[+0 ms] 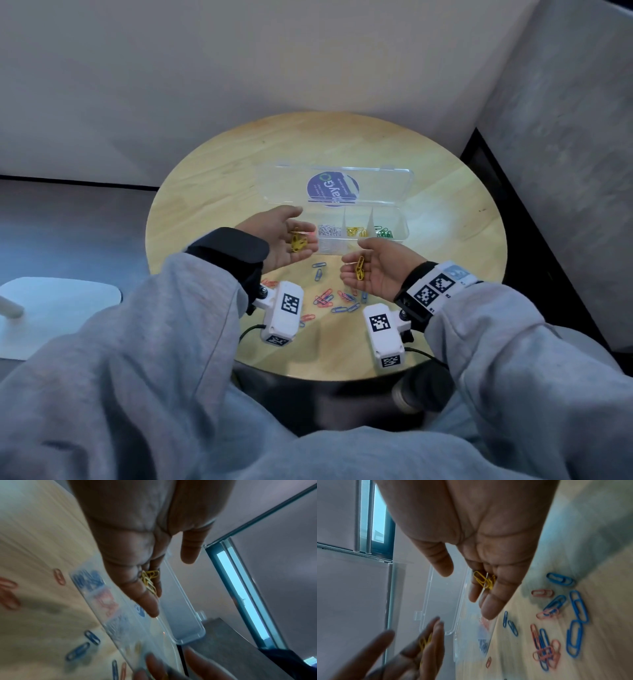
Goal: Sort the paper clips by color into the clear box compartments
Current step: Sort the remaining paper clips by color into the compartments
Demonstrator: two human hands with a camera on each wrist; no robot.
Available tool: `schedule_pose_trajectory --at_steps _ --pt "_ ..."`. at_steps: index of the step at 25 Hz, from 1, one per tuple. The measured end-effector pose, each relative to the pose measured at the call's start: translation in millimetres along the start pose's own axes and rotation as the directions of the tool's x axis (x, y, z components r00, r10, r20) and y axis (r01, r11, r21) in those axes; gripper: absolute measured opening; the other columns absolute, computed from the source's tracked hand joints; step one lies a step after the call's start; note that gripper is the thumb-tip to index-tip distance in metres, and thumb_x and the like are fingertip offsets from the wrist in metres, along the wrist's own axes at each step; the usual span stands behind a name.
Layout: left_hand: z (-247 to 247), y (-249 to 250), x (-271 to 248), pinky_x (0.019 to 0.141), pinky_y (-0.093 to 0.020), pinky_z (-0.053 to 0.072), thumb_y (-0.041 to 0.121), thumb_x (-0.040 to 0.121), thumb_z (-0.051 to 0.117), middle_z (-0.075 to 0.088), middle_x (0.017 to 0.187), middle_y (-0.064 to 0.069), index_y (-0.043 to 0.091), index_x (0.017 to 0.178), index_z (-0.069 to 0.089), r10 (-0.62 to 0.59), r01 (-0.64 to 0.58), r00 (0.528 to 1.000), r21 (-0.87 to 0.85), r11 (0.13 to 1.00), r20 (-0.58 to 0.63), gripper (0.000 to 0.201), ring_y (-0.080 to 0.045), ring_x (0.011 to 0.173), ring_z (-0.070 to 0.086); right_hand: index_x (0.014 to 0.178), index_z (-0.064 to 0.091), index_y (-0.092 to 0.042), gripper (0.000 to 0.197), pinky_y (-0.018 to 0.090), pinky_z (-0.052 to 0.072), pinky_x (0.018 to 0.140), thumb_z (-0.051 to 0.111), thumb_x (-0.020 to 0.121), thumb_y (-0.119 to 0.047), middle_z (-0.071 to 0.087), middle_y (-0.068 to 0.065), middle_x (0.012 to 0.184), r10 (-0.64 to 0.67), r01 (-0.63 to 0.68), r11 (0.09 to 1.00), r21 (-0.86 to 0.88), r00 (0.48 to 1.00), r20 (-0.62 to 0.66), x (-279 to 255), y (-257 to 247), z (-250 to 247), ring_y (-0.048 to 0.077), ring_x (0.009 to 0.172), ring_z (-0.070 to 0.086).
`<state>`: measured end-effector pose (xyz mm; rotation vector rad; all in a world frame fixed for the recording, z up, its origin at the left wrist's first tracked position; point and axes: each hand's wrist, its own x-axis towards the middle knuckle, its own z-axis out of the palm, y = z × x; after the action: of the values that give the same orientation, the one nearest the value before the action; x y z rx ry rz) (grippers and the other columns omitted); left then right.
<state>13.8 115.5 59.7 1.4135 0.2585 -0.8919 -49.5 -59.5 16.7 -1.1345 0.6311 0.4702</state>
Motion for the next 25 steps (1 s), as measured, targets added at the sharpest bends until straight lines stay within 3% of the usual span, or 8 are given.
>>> schedule_pose_trajectory --at_steps 3,6,11,13,16,21,23,25 --pt "27 -5 5 0.079 -0.028 0.048 0.044 0.096 0.038 0.057 0.084 -0.009 0.007 0.088 0.057 -0.027 0.022 0.994 0.051 0.998 0.105 0.043 -0.019 0.077 0.056 0.09 0.055 -0.001 0.048 0.032 0.055 0.069 0.032 0.098 -0.042 0.055 0.016 0.08 0.03 -0.032 0.998 0.046 0.998 0.049 -1 2 5 0.025 0.073 0.057" --pt "41 -10 7 0.081 -0.029 0.046 0.048 0.095 0.038 0.054 0.088 -0.007 0.008 0.09 0.057 -0.044 0.033 0.987 0.072 0.997 0.151 0.044 -0.018 0.081 0.054 0.1 0.053 0.0 0.049 0.03 0.058 0.063 0.027 0.1 -0.042 0.056 0.016 0.086 0.036 -0.054 0.986 0.16 0.993 0.112 -3 6 7 0.025 0.078 0.058" --pt "41 -14 5 0.113 -0.037 0.032 0.053 0.095 0.03 0.051 0.13 -0.016 0.007 0.135 0.045 -0.069 0.043 0.97 0.116 0.992 0.232 0.063 -0.025 0.13 0.046 0.107 0.051 0.0 0.036 0.029 0.06 0.057 0.028 0.101 -0.027 0.057 0.015 0.091 0.006 -0.039 0.954 0.297 0.994 0.11 1 13 6 0.026 0.073 0.059" --pt "32 -7 4 0.098 -0.037 0.044 0.053 0.095 0.032 0.058 0.107 -0.01 0.013 0.118 0.054 -0.02 -0.002 0.981 0.109 0.994 0.195 0.052 -0.025 0.109 0.057 0.099 0.052 0.001 0.032 0.027 0.059 0.053 0.03 0.101 -0.022 0.056 0.016 0.085 -0.022 -0.004 0.947 0.32 0.997 0.077 3 14 8 0.025 0.07 0.058" --pt "-10 10 9 0.066 -0.029 0.044 0.035 0.096 0.046 0.05 0.078 -0.007 0.015 0.084 0.05 0.137 -0.103 0.986 0.304 0.947 -0.092 0.024 -0.02 0.066 0.051 0.085 0.054 0.003 0.028 0.023 0.057 0.049 0.038 0.099 -0.015 0.053 0.016 0.073 -0.067 0.066 0.962 0.265 0.998 -0.004 6 11 9 0.022 0.061 0.057" --pt "-92 12 29 0.091 -0.04 0.051 0.017 0.086 0.062 0.063 0.095 -0.01 0.004 0.1 0.065 0.198 0.214 0.923 0.868 0.448 -0.33 0.019 -0.028 0.095 0.065 0.082 0.05 -0.003 0.013 0.014 0.05 0.043 0.046 0.094 -0.001 0.048 0.01 0.069 -0.157 0.162 0.986 0.051 0.984 -0.087 9 -4 7 0.016 0.057 0.049" --pt "-103 1 40 0.082 -0.037 0.052 0.023 0.08 0.065 0.067 0.097 -0.008 0.007 0.102 0.069 0.109 0.314 0.933 0.923 0.22 -0.343 0.027 -0.026 0.093 0.065 0.079 0.047 -0.006 0.018 0.013 0.046 0.04 0.044 0.095 -0.001 0.045 0.008 0.068 -0.203 0.2 0.979 -0.036 0.973 -0.107 10 -11 8 0.015 0.057 0.044" --pt "-110 -12 48 0.067 -0.029 0.046 0.033 0.066 0.066 0.068 0.079 -0.004 0.013 0.082 0.071 -0.007 0.375 0.927 0.927 0.026 -0.375 0.026 -0.023 0.073 0.063 0.077 0.046 -0.006 0.02 0.012 0.043 0.038 0.043 0.096 -0.001 0.043 0.008 0.067 -0.239 0.231 0.97 -0.069 0.96 -0.148 11 -20 7 0.015 0.057 0.042"
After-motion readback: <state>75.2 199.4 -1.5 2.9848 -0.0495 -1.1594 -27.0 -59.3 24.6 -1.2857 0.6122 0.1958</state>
